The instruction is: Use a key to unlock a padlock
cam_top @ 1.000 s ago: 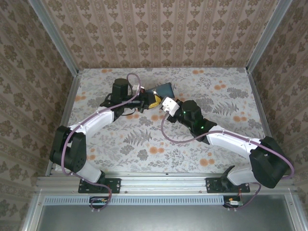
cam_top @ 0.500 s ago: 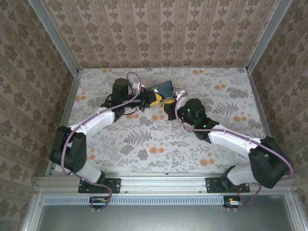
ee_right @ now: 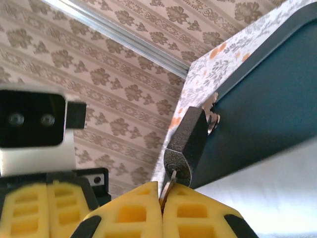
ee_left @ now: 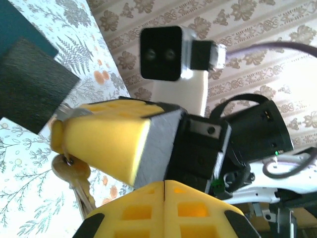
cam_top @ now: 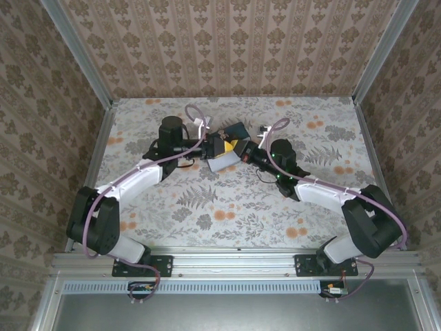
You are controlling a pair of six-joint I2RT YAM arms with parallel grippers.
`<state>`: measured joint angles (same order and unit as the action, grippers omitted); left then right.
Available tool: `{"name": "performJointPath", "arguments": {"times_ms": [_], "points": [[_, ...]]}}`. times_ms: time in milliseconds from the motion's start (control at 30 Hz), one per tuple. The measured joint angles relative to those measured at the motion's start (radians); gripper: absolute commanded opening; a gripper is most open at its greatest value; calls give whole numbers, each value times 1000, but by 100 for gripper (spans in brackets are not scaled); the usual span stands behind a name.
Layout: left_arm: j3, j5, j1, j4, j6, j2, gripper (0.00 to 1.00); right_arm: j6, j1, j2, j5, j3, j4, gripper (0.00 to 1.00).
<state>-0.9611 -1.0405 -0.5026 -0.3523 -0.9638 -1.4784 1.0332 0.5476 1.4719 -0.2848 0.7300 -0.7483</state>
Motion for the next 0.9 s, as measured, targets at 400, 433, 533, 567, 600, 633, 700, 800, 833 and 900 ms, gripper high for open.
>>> {"name": "performJointPath", "arguments": {"times_ms": [400, 433, 533, 567, 600, 633, 700, 800, 833, 900], "points": [[25, 5, 115, 61, 50, 1, 3, -221, -33, -175, -14, -1, 370, 0], [23, 14, 130, 95, 70, 1, 5, -251, -44, -182, -19, -1, 395, 0], [4, 51, 151, 220, 145, 1, 12, -313, -76, -183, -41, -20, 435, 0], [-6, 68, 151, 263, 172, 1, 14, -328, -89, -182, -50, -37, 443, 1], [-17, 82, 151, 301, 197, 0, 16, -338, -102, -180, -59, -53, 443, 2], [-27, 93, 149, 329, 214, 0, 19, -348, -114, -177, -70, -67, 443, 2], [-57, 123, 138, 391, 262, -10, 25, -357, -138, -159, -88, -82, 431, 5], [-94, 166, 119, 438, 301, -42, 28, -367, -163, -118, -115, -82, 427, 23], [-100, 178, 114, 439, 308, -57, 29, -373, -168, -109, -132, -82, 422, 27], [-110, 200, 104, 435, 313, -96, 32, -404, -173, -108, -152, -58, 439, 32]]}}
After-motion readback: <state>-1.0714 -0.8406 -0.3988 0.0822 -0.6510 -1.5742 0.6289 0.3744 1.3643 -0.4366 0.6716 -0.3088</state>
